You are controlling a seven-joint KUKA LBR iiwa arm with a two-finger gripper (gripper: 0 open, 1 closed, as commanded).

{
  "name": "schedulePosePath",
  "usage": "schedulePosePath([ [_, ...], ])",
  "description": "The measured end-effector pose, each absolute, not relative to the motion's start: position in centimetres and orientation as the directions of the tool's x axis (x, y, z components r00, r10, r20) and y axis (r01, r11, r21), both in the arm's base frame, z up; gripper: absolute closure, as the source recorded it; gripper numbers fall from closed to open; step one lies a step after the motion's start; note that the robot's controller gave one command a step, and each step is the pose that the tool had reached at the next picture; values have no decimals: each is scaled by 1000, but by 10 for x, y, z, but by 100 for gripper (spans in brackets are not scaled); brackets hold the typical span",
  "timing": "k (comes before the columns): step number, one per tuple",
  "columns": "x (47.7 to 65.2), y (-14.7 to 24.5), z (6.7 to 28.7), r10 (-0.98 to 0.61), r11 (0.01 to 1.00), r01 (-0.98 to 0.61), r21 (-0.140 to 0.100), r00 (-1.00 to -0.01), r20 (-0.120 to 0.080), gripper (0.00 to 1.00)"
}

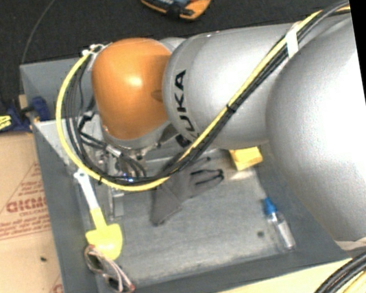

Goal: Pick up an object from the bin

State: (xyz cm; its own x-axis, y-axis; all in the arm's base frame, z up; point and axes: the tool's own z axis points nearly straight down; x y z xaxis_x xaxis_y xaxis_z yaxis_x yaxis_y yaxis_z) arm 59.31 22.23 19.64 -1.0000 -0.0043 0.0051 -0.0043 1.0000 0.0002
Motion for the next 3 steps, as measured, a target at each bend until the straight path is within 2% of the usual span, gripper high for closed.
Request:
schedulePosePath([
  [1,595,221,202,1,1000,1,2,-1000,-3,0],
  [2,601,161,107,-226,974,-226,1,-974,-2,0],
  [3,618,98,143,-263,965,-263,-1,-965,-9,0],
])
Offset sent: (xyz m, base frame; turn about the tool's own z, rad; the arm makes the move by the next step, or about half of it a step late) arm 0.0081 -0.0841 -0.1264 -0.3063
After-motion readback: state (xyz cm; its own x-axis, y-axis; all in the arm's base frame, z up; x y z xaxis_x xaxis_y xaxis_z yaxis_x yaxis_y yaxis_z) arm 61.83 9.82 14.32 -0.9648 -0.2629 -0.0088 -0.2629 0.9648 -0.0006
